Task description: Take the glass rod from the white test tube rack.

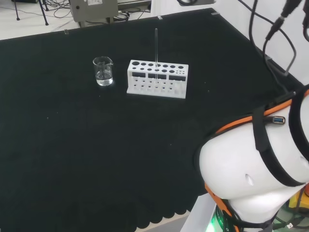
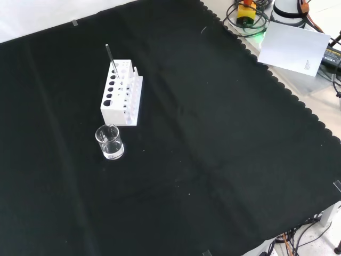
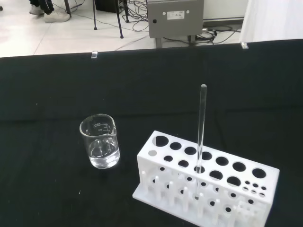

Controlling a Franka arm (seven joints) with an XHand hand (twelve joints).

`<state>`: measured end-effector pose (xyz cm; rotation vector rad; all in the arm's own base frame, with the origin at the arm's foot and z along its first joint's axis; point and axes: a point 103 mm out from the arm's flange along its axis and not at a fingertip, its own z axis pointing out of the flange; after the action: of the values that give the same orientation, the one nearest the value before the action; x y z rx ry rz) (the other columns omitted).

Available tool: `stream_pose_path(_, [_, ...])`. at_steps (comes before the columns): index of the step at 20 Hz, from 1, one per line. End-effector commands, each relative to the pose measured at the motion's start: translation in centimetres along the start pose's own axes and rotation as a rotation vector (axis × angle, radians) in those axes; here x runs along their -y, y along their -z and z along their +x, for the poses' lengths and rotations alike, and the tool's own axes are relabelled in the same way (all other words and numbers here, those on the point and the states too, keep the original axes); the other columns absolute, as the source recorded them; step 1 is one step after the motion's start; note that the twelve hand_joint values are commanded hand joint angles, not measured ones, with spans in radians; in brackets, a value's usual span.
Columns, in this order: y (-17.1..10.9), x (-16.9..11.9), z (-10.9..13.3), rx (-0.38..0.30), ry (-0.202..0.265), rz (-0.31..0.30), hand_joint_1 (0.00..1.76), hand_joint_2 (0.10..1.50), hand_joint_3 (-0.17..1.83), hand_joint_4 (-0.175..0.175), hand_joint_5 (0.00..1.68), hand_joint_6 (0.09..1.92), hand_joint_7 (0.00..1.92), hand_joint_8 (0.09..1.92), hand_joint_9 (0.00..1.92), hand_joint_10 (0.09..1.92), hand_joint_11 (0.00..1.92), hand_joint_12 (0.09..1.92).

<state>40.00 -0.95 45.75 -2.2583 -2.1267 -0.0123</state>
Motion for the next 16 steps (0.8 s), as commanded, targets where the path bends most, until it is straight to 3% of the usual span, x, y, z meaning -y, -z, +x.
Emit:
stream_pose_path(1, [-1.1,-4.2,-1.0,-0.053,-0.005,-0.033,0.56,0.96,0.39,-0.115,0.13,0.09,0.0,0.65,0.07,0.9,0.0,1.11])
stream_pose_path(7, [-2.5,-7.3,-1.7,-0.057,-0.001,-0.024,0.57,0.96,0.4,-0.123,0.23,0.09,0.0,0.78,0.11,0.91,0.0,1.18])
stream_pose_path(16, [-4.8,-12.6,-2.4,-0.045,0.012,-0.02,0.6,0.95,0.41,-0.124,0.26,0.09,0.01,0.83,0.16,0.92,0.0,1.25])
